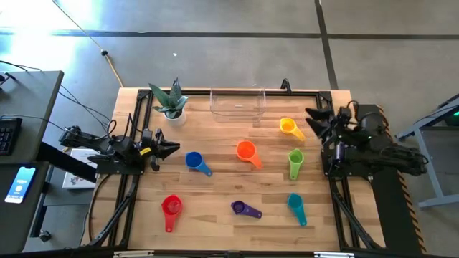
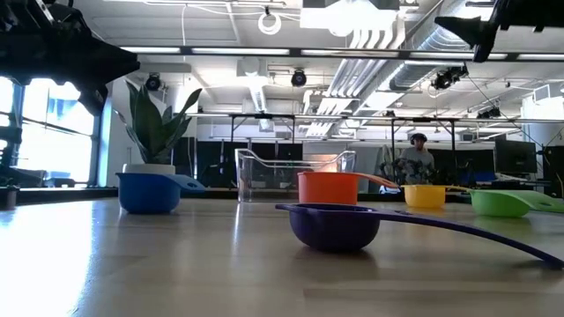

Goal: Nest measuring cups in basket
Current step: Move the orange measuring cup to the middle of the table

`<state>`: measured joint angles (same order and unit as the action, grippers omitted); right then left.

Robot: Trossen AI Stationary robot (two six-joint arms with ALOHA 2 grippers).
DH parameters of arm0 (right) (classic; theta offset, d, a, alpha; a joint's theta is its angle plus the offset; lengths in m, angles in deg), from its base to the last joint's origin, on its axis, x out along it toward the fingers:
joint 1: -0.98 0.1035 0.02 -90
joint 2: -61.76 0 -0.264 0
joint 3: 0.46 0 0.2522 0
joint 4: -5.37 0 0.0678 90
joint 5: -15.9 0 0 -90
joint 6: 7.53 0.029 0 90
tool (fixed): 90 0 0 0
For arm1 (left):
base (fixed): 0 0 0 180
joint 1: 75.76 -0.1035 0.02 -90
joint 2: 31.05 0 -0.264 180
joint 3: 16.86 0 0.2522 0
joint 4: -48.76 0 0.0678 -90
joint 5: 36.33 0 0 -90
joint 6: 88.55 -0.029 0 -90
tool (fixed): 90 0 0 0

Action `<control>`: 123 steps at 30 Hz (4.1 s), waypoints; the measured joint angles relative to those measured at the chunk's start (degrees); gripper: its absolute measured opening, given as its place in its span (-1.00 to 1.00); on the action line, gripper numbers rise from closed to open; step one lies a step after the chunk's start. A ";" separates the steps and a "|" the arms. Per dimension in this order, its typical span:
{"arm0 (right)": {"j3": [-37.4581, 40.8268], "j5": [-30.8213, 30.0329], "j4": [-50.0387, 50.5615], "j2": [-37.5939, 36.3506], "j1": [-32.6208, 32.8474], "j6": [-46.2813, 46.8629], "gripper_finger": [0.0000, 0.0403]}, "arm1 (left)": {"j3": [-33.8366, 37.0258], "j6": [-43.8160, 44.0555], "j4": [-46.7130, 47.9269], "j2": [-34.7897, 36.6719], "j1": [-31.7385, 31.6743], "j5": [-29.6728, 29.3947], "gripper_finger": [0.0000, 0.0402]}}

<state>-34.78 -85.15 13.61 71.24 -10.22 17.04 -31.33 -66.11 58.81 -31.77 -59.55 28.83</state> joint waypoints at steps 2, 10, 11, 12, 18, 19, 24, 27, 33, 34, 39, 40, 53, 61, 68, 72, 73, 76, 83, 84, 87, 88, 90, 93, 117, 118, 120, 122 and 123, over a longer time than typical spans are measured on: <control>-4.63 -3.15 6.79 2.41 0.00 2.60 0.38 | 0.00 0.02 0.00 -0.01 0.00 0.02 -0.77; -22.20 -5.06 27.05 19.57 0.00 7.85 0.37 | 0.00 0.00 -0.02 0.01 0.00 0.00 -0.77; -24.14 -5.07 28.98 21.98 0.00 7.42 0.37 | 0.00 0.00 0.00 0.01 0.00 0.00 -0.77; -26.04 -5.05 31.21 24.32 0.00 7.07 0.37 | 0.00 0.00 0.00 0.01 0.00 0.00 -0.77; -34.63 -4.43 39.82 38.26 0.00 14.17 0.37 | 0.00 0.64 -0.02 0.01 0.00 0.00 -0.77; -35.73 -3.40 39.87 40.42 -0.02 14.51 0.37 | 0.00 1.38 0.00 0.01 0.00 0.00 -0.77; -40.96 2.36 40.10 51.15 0.00 15.67 0.37 | 0.00 2.99 0.00 -0.01 0.00 0.00 -0.77; -43.98 5.63 41.48 56.91 0.00 18.08 0.37 | 0.00 2.97 0.00 -0.01 0.00 0.00 -0.77; -47.26 6.83 44.60 66.08 0.00 21.78 0.37 | 0.00 2.98 -0.01 -0.01 -0.01 0.00 -0.77; -47.29 7.11 44.61 67.24 0.00 21.93 0.37 | 0.00 3.00 0.00 0.01 0.00 0.00 -0.77; -47.29 9.87 45.58 72.82 0.00 23.50 0.37 | 0.00 4.50 -0.02 0.01 0.00 0.00 -0.77; -47.29 10.19 45.57 73.79 0.00 23.47 0.37 | 0.00 4.47 -0.01 0.00 0.00 0.02 -0.77; -47.31 10.10 45.34 85.82 1.93 23.62 0.37 | 0.00 4.44 0.00 0.01 0.00 0.15 -0.77; -47.31 5.42 44.92 90.46 3.51 24.31 0.37 | 0.00 4.44 0.02 0.01 -0.01 0.26 -0.77; -47.31 4.12 44.39 93.23 4.22 24.43 0.35 | 0.00 4.42 0.02 0.00 0.00 0.24 -0.77; -47.31 4.19 44.24 94.04 4.71 24.36 0.19 | 0.00 4.42 0.02 0.00 -0.01 0.23 -0.77; -47.31 4.06 44.13 94.04 4.86 24.33 0.13 | 0.00 4.42 0.00 -0.01 0.00 0.22 -0.77; -47.31 3.45 44.08 94.02 4.96 24.45 -0.07 | 0.00 4.42 0.01 0.01 0.00 0.22 -0.77; -47.31 2.88 43.95 94.02 4.94 24.45 -0.58 | 0.00 4.42 0.01 0.01 -0.01 0.13 -0.77; -47.30 2.88 43.95 94.02 4.94 24.45 -0.65 | 0.00 4.42 0.00 0.01 -0.02 0.13 -0.77; -47.29 2.86 43.95 94.02 4.94 24.43 -0.83 | 0.00 4.41 0.00 0.01 -0.01 0.12 -0.77; -47.29 2.86 43.95 94.02 4.94 24.26 -0.89 | 0.00 4.41 0.01 0.00 -0.01 0.13 -0.77; -47.29 2.84 43.93 94.01 4.94 23.29 -0.96 | 0.00 4.42 0.01 0.00 -0.01 0.13 -0.77; -47.29 2.92 43.91 93.98 4.94 22.92 -0.96 | 0.00 4.42 0.02 -0.01 0.00 0.13 -0.77; -53.24 6.12 43.60 93.93 17.38 24.69 -1.00 | 0.00 4.46 0.00 0.00 -0.01 0.11 -0.77; -53.24 6.01 43.67 93.93 17.97 25.45 -1.00 | 0.00 4.47 0.02 0.00 0.00 0.11 -0.77; -53.24 5.18 43.98 94.09 19.08 26.46 -1.00 | 0.00 4.46 0.00 -0.01 0.00 0.11 -0.77; -53.22 4.37 44.47 94.51 19.94 26.60 -1.00 | 0.00 4.50 0.02 -0.01 -0.02 0.11 -0.77; -53.21 3.98 44.91 94.98 20.29 26.66 -1.00 | 0.00 4.48 0.01 -0.01 -0.02 0.11 -0.77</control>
<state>-87.99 -81.16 58.53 166.22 10.07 43.70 -31.33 -61.63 58.82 -31.78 -59.57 28.94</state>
